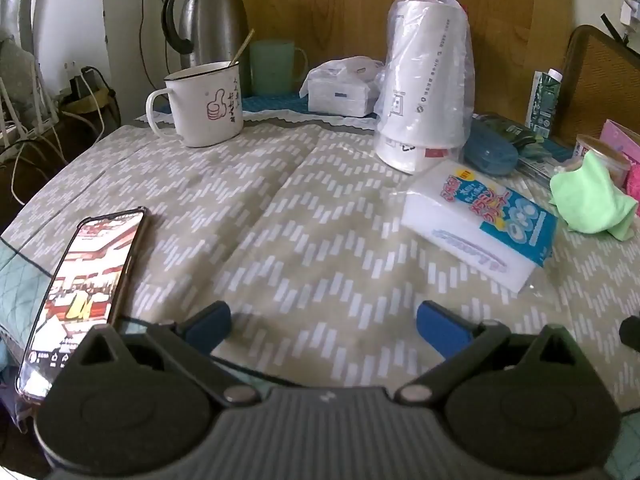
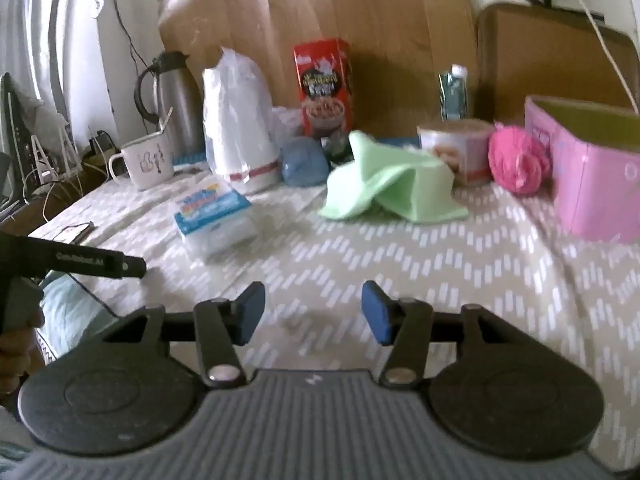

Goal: Organize soft objects
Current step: 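Move the right gripper toward the white-blue sponge box, then close the right gripper on the white-blue sponge box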

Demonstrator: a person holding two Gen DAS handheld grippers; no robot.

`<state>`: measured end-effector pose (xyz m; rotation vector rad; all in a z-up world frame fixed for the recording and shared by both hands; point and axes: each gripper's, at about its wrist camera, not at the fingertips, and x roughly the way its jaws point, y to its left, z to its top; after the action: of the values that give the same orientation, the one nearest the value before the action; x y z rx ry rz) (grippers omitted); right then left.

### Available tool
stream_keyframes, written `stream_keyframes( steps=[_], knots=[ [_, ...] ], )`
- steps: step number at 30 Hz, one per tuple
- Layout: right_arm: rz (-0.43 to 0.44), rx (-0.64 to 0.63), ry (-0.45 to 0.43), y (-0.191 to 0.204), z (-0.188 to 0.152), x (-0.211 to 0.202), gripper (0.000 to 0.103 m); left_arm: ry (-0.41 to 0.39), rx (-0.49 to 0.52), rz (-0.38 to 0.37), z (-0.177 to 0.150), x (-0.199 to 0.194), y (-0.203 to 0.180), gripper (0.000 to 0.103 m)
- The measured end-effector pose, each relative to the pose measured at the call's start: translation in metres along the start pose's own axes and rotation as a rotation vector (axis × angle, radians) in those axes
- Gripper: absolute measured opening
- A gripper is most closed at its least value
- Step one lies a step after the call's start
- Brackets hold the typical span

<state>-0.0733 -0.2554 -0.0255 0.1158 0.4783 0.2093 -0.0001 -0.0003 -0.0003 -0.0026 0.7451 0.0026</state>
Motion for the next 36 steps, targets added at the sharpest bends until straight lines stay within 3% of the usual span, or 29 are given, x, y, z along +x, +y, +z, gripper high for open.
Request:
stream_keyframes(
  steps=[15,18,20,24,29,33,34,35,36],
  knots=[
    [0.047,-0.078,0.007,0.008,0.004,0.0,0.057,-0.003,0.005,-0.005,0.0,0.001,0.004,0.103],
    [0.11,-0.133,0.015,0.019,0.014,0.007,0.065,-0.006,0.003,-0.007,0.006,0.01,0.008,0.103],
    [0.139,-0.17,0.024,0.025,0.021,0.017,0.08,-0.008,-0.002,-0.005,0.005,0.009,0.011,0.103],
    [0.207,-0.207,0.088,0.038,0.037,0.044,0.084,-0.009,-0.041,-0.003,0.004,0.003,0.022,0.103],
    [0.227,-0.285,0.156,0.059,0.047,0.076,0.092,-0.009,-0.148,-0.091,0.009,-0.003,0.042,0.103],
    [0.222,-0.334,0.201,0.066,0.049,0.098,0.09,-0.054,-0.166,-0.13,0.02,-0.009,0.046,0.103],
    [0.225,-0.341,0.202,0.065,0.049,0.099,0.083,-0.081,-0.154,-0.137,0.023,-0.011,0.044,0.103],
    [0.222,-0.348,0.19,0.063,0.048,0.096,0.068,-0.11,-0.136,-0.142,0.027,-0.013,0.041,0.103],
    [0.226,-0.348,0.189,0.061,0.049,0.093,0.066,-0.12,-0.122,-0.156,0.031,-0.015,0.037,0.103]
  ],
)
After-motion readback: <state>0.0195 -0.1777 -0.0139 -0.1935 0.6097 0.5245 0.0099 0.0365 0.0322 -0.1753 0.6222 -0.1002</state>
